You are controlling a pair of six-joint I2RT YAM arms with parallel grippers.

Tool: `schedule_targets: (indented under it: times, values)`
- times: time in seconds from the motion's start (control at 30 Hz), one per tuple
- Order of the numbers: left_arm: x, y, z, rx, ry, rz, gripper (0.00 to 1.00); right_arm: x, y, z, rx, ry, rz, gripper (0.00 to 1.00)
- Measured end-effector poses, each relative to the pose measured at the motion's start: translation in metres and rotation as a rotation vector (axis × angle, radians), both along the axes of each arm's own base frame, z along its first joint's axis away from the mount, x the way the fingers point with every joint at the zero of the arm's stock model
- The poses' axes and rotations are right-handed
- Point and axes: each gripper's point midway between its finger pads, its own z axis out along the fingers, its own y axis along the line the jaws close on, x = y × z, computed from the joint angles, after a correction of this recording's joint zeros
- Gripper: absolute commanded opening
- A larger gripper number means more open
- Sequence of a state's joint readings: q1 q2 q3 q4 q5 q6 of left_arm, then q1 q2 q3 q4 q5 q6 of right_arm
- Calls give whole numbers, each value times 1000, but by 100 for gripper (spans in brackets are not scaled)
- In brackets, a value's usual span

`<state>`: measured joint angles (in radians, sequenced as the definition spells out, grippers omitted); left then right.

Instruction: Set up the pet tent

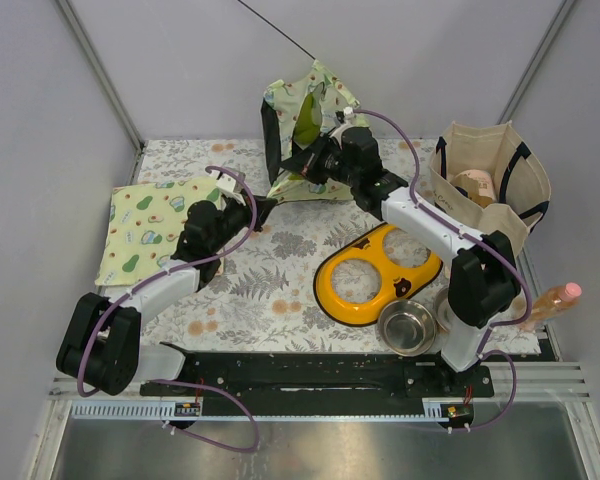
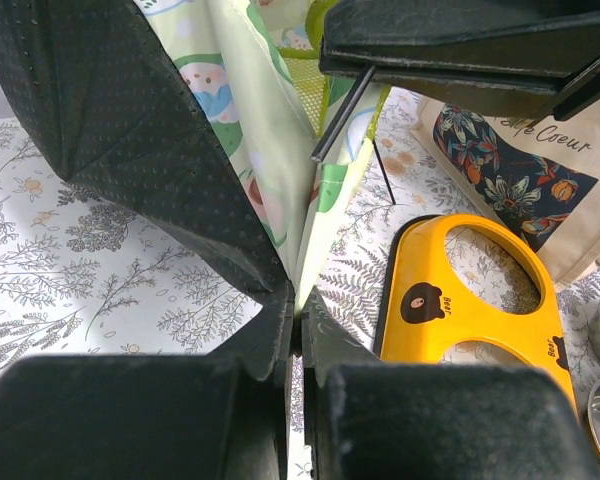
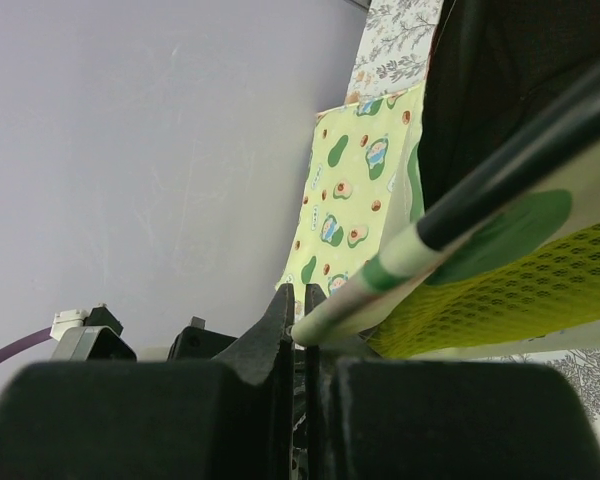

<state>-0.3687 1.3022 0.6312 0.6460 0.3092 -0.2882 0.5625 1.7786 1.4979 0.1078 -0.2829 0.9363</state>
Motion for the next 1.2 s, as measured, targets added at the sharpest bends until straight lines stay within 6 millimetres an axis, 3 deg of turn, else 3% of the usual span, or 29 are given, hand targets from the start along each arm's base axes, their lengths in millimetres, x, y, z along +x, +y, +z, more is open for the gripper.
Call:
schedule_targets:
  times: [1.2]
  values:
    - [2, -5, -9, -32, 56, -12, 0, 0, -14, -10, 17, 53, -21, 0]
